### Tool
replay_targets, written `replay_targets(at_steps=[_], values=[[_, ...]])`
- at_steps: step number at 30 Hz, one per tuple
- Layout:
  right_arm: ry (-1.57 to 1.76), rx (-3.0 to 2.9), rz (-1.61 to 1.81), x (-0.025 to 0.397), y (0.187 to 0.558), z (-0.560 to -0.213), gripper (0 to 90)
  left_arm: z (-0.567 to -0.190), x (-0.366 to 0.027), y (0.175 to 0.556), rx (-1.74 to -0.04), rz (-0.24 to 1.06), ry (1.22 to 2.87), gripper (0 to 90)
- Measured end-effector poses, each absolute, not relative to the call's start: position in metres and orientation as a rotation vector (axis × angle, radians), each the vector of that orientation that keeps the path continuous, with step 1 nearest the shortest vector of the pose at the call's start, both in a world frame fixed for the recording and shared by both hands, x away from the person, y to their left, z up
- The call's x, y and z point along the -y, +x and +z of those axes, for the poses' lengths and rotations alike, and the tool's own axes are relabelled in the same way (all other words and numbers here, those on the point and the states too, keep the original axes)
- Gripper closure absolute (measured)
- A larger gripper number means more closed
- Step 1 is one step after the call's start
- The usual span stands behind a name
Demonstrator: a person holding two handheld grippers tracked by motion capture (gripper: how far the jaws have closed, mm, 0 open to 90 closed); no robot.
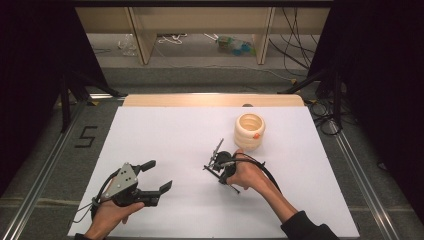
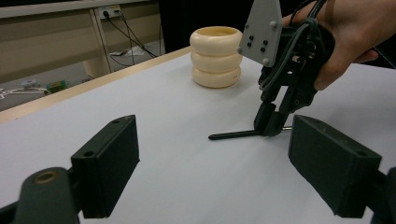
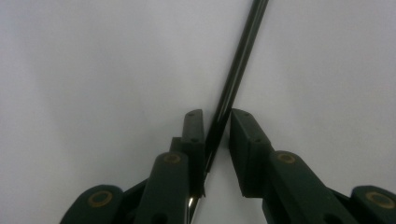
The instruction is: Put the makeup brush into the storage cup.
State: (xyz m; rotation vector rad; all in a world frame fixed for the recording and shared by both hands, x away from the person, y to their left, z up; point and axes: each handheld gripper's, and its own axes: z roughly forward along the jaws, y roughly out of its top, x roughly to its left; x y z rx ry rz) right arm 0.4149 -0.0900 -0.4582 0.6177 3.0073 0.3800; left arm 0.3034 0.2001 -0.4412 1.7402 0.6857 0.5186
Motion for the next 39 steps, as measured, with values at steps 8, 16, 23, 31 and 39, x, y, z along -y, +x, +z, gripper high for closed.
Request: replay_targets(at_steps=[8, 16, 23, 31, 39], values=[[0.611, -3.015, 0.356, 0.0879, 0.4165, -0.4581, 78.1, -0.4409, -0.2, 0.3035, -0.687, 0.517, 1.736, 16.5], [0.609, -3.021, 0.332, 0.0866, 0.4182, -0.4577, 80.1, -0.4411, -0.1999, 0.3032, -0.686, 0.519, 1.738, 16.4], [0.61, -3.023, 0.326, 0.0852, 0.4177, -0.4577, 80.9, -0.4407, -0.1998, 0.3034, -0.679, 0.522, 1.739, 16.4], [0.578, -3.022, 0.312, 0.084, 0.4181, -0.4575, 83.3, -0.4408, -0.1999, 0.3032, -0.685, 0.517, 1.735, 16.4], [0.544, -3.024, 0.303, 0.0835, 0.4181, -0.4574, 84.0, -0.4404, -0.2001, 0.3035, -0.67, 0.527, 1.743, 16.4]])
